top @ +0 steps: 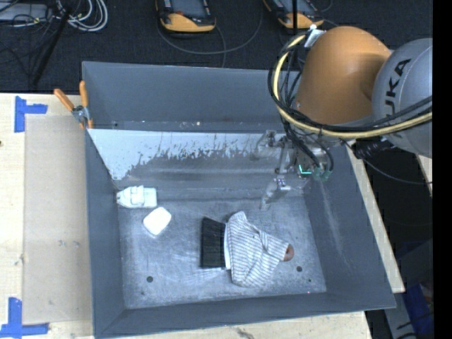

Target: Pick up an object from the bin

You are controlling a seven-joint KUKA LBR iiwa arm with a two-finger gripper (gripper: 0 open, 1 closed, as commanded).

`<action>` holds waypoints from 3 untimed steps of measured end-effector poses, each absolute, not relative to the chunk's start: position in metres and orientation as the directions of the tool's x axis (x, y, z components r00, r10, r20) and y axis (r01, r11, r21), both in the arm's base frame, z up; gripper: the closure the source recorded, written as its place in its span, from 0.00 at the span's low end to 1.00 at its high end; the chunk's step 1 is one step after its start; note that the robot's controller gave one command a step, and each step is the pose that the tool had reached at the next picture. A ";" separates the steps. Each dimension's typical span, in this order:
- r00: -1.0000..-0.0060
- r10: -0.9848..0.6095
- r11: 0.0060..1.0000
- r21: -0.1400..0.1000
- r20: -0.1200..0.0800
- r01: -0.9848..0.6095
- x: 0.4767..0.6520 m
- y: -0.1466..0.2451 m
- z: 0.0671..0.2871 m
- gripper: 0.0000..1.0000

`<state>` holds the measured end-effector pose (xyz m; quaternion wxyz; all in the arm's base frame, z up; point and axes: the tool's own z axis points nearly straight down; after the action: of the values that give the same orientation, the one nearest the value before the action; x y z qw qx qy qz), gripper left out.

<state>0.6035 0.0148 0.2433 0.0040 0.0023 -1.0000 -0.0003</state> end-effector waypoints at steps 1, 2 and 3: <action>-1.000 -0.004 1.000 0.001 0.000 -0.004 0.605 0.015 0.248 0.00; -1.000 -0.022 1.000 0.000 -0.007 -0.022 0.594 0.016 0.206 0.00; -0.984 -0.180 0.984 0.000 -0.002 -0.180 0.596 0.023 0.152 0.00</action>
Offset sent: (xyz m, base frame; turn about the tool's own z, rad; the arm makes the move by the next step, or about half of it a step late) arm -0.0414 0.0051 -0.1468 -0.0762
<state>0.5957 0.0228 0.1515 -0.0012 0.0902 -0.9959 0.0001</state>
